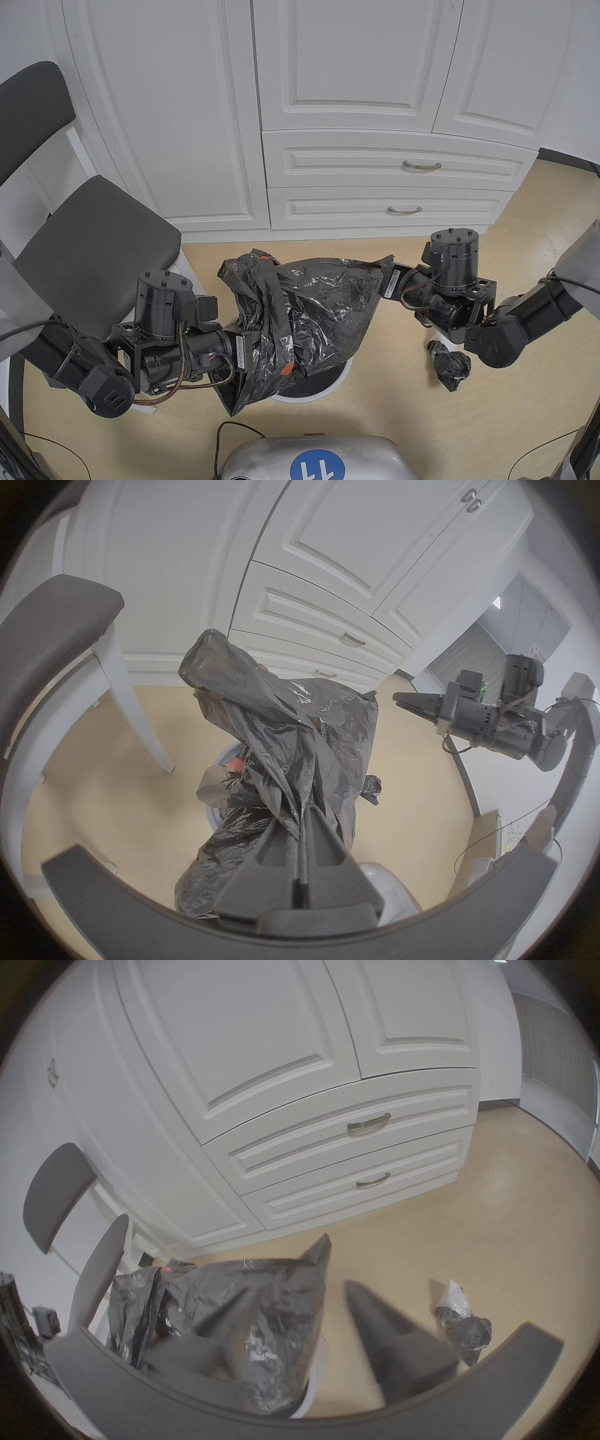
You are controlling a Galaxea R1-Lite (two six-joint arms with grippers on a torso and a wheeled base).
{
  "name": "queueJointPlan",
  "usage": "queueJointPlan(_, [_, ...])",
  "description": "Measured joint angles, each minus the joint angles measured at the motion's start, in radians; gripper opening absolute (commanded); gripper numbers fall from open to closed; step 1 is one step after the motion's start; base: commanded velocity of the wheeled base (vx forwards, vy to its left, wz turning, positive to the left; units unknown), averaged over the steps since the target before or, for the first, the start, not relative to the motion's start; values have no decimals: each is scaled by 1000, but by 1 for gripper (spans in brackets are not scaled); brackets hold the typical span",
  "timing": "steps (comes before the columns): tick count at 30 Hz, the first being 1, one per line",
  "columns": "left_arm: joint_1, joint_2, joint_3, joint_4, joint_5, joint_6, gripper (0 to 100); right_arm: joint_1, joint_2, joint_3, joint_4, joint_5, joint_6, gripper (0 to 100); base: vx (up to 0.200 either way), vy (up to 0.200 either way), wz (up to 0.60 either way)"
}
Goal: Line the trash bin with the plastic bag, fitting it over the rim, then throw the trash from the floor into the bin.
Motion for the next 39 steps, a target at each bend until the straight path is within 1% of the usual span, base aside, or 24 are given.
queueJointPlan(9, [0, 0, 1, 1, 1, 2, 0, -2, 173, -123, -3, -26, 96, 0, 0, 0, 0])
queueJointPlan(15, [0, 1, 1, 0, 1, 2, 0, 40, 337, -199, -41, -30, 140, 0, 0, 0, 0])
queueJointPlan(22, [2, 14, -4, -9, 1, 2, 0, 121, 524, -298, -95, -30, 160, 0, 0, 0, 0])
queueJointPlan(27, [-1, 24, -5, -13, 0, 1, 0, 150, 600, -351, -89, -21, 158, 0, 0, 0, 0])
queueJointPlan(30, [-2, 30, -6, -19, 0, 0, 0, 175, 630, -384, -61, -11, 148, 0, 0, 0, 0])
queueJointPlan(33, [-3, 40, -9, -44, 0, -4, 0, 186, 651, -413, -22, 0, 147, 0, 0, 0, 0])
queueJointPlan(39, [-3, 79, -13, -97, 5, -9, 0, 183, 652, -428, -30, 2, 162, 0, 0, 0, 0])
